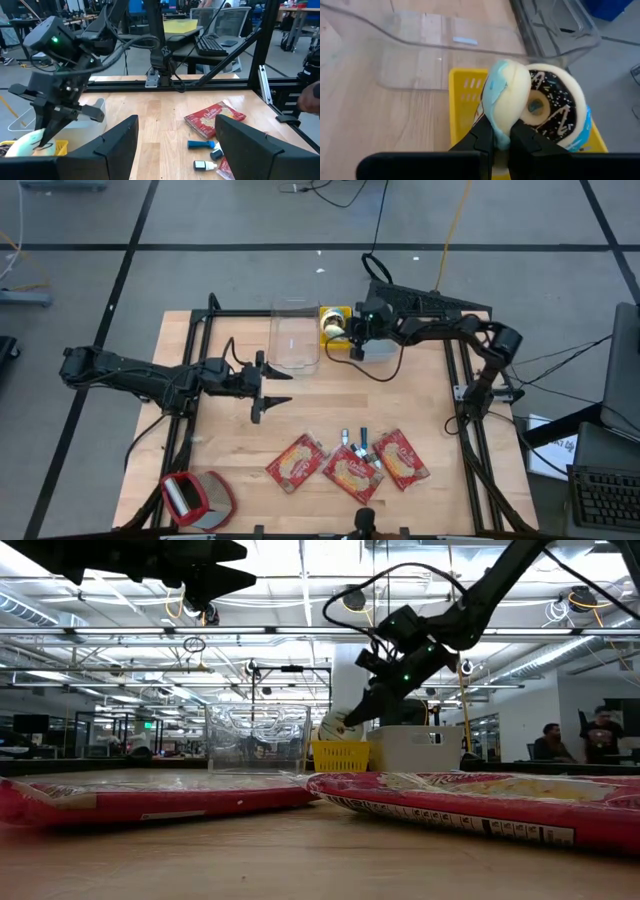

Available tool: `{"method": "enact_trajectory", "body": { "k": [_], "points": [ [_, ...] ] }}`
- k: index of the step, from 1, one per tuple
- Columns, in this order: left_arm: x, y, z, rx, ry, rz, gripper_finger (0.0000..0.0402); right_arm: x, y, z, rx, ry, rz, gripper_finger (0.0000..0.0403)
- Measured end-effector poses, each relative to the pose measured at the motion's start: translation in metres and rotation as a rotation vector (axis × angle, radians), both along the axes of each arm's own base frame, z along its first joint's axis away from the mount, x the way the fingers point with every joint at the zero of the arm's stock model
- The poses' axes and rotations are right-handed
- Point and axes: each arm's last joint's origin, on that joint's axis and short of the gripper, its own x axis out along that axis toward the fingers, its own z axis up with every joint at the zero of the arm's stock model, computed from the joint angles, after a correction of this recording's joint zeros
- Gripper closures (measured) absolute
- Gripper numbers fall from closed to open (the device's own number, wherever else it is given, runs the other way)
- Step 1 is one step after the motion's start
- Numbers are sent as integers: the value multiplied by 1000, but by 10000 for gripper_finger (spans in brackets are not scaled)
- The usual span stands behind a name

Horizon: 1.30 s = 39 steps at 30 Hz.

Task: Pick & Place Food Item
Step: Put the light blue donut into the yellow bin, then put the right red popcorn bag into the clear bin

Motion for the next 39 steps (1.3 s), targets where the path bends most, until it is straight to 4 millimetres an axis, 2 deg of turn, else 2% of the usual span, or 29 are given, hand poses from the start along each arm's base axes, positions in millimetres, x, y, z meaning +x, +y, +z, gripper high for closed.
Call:
{"method": "enact_trajectory", "body": {
  "k": [6, 12, 28, 36, 39],
  "points": [
    [0, 0, 0, 0, 0, 0, 135, -1, 0, -3, -14, 35, -5, 380],
    [0, 0, 0, 0, 0, 0, 135, -2, 0, -4, 9, 39, -16, 354],
    [0, 0, 0, 0, 0, 0, 135, -1, -1, -3, 4, 25, -29, 239],
    [0, 0, 0, 0, 0, 0, 135, 1, -6, 6, -58, -32, -157, 210],
    [0, 0, 0, 0, 0, 0, 135, -2, -7, 17, -70, -76, -251, 209]
  ]
}}
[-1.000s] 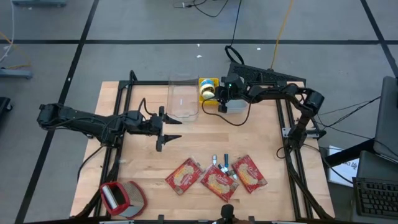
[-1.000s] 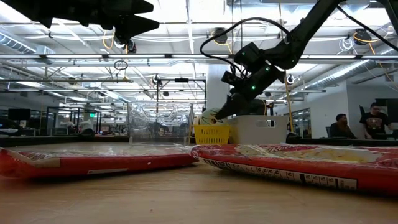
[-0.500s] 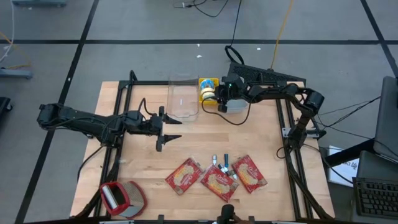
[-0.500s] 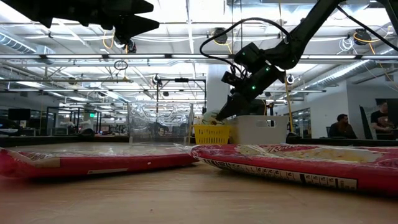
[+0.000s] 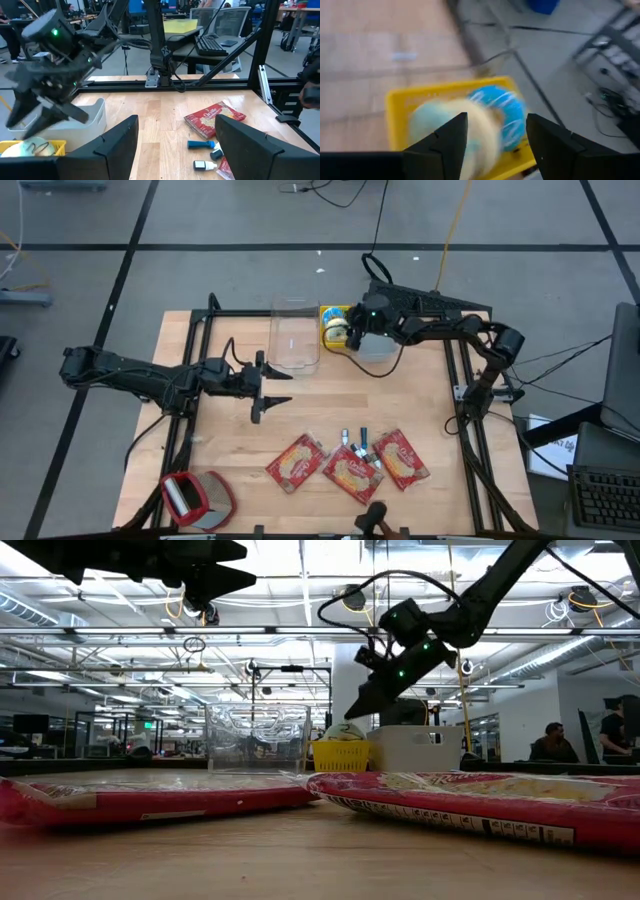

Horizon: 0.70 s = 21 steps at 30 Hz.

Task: Pick & Place Food Item
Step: Put the right red popcorn bag into the clear bin

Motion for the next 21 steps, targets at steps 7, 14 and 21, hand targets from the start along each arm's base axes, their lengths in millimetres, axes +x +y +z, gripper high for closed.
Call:
{"method": "enact_trajectory", "body": {
  "k": [7, 14, 21],
  "points": [
    [0, 0, 0, 0, 0, 0, 135, -13, 16, 41, 91, -132, -55, 209],
    [0, 0, 0, 0, 0, 1, 135, -39, 61, 79, 307, -127, -13, 209],
    [0, 0, 0, 0, 0, 1, 135, -62, 130, 92, 573, -114, 245, 209]
  ]
}}
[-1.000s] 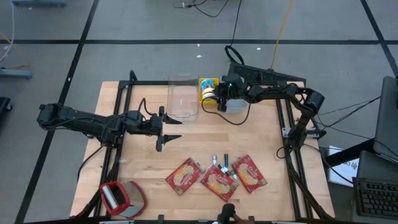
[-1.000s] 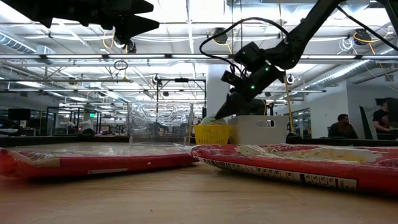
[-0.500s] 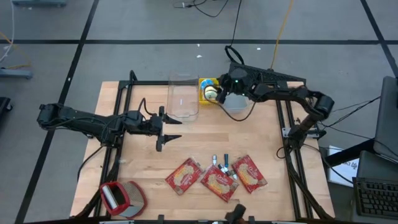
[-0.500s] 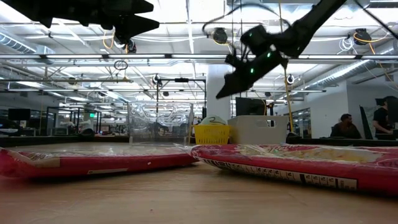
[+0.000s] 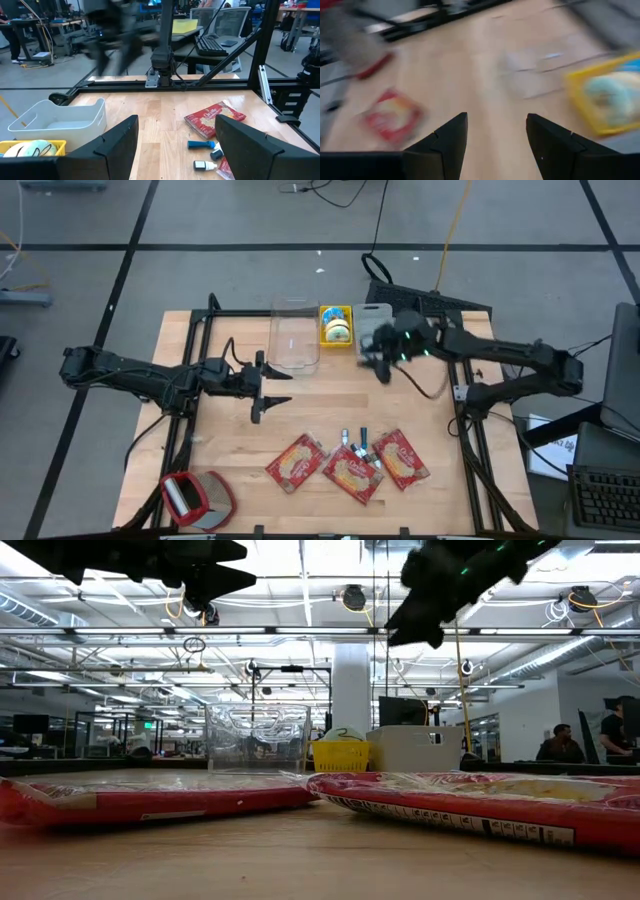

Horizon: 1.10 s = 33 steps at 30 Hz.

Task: Pick & Place Food Item
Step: Put the right red popcorn bag into the clear bin

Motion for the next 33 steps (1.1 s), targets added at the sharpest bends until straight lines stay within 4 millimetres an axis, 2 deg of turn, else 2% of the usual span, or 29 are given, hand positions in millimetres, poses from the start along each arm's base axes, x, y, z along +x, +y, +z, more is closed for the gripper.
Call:
{"method": "enact_trajectory", "body": {
  "k": [4, 9, 17, 25, 28, 33],
  "points": [
    [0, 0, 0, 0, 0, 0, 135, -11, 39, -6, 52, -55, 125, 209],
    [0, 0, 2, -1, -19, 0, 135, -21, 78, -20, 96, -181, 265, 209],
    [0, 0, 3, -41, -27, 1, 135, -32, 113, -54, 140, -298, 416, 209],
    [0, 0, 2, -73, -15, 4, 135, -43, 141, -74, 74, -190, 457, 209],
    [0, 0, 2, -77, -15, 5, 135, -51, 147, -86, 32, -25, 430, 209],
    [0, 0, 2, -77, -15, 5, 135, -68, 141, -111, -107, 289, 376, 209]
  ]
}}
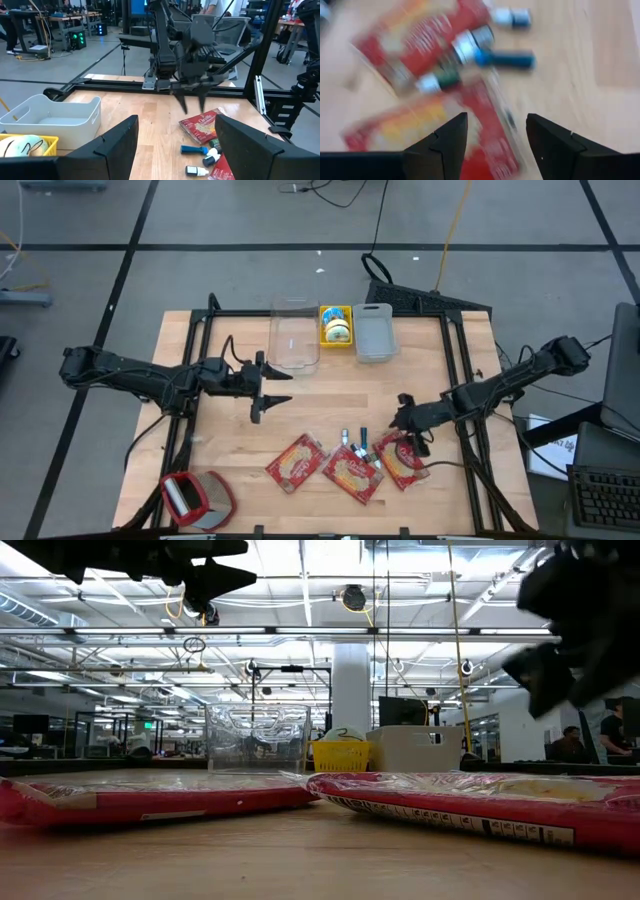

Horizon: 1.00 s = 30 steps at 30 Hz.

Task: Pick & Place Food Item
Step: Put the right red popcorn bag into the clear bin

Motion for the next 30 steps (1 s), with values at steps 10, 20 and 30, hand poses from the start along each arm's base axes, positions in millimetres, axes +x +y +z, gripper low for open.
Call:
{"method": "enact_trajectory", "body": {
  "k": [10, 20, 30],
  "points": [
    [0, 0, 1, -3, -6, 1, 135, 5, -8, -16, -14, 94, 25, 209],
    [0, 0, 0, -2, -6, 1, 135, 17, -11, -41, -28, 208, 54, 209],
    [0, 0, 0, 9, -6, 1, 135, 22, -17, -50, 51, 268, 60, 258]
  ]
}}
